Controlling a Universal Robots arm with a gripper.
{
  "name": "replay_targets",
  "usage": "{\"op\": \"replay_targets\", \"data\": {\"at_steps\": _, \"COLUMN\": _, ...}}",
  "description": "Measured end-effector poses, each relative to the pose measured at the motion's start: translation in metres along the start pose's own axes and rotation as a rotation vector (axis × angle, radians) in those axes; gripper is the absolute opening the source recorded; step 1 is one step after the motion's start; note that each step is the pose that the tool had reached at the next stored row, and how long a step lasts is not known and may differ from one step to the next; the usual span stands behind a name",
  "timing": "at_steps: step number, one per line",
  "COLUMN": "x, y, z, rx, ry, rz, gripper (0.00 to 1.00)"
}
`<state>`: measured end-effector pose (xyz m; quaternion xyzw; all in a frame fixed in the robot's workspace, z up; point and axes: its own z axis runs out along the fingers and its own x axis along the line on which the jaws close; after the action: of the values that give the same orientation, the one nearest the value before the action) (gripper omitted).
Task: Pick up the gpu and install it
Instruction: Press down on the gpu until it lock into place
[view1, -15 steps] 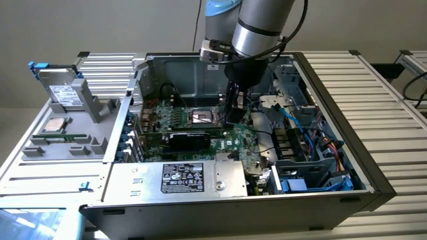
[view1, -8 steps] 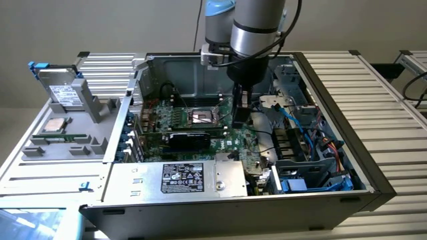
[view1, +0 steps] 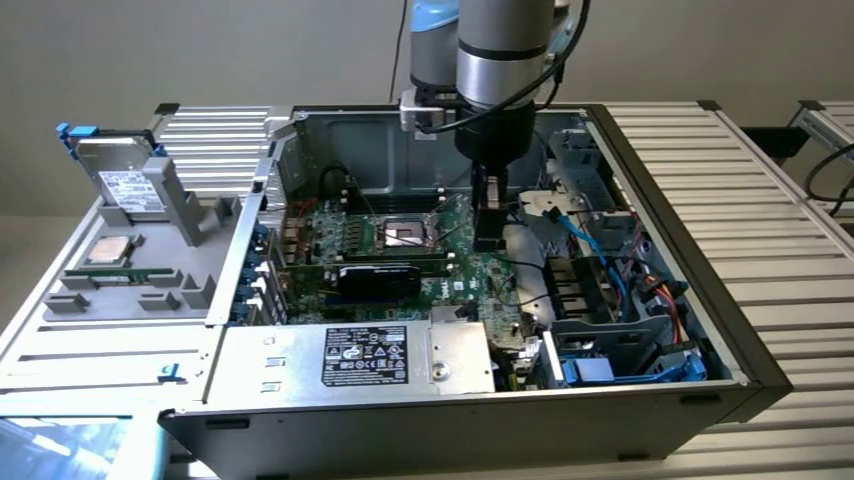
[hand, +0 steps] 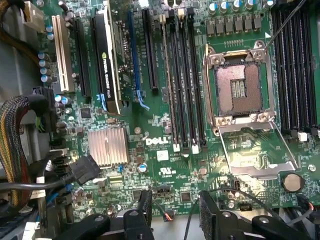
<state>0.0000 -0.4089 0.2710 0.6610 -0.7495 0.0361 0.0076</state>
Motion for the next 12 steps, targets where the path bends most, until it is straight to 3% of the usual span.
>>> {"op": "replay_targets", "data": {"at_steps": 4, "x": 0.001, "y": 0.0104, "z": -0.0035, "rx": -0.0015, "ry": 0.0007, "rz": -0.001, "gripper": 0.51}}
{"op": "replay_targets", "data": {"at_steps": 9, "x": 0.005, "y": 0.0306, "z": -0.0194, "rx": -0.0010, "ry": 0.0032, "rz": -0.003, "gripper": 0.51}}
{"op": "replay_targets", "data": {"at_steps": 12, "x": 0.008, "y": 0.0439, "z": -0.0230, "rx": -0.0009, "ry": 0.0029, "rz": -0.003, "gripper": 0.51}}
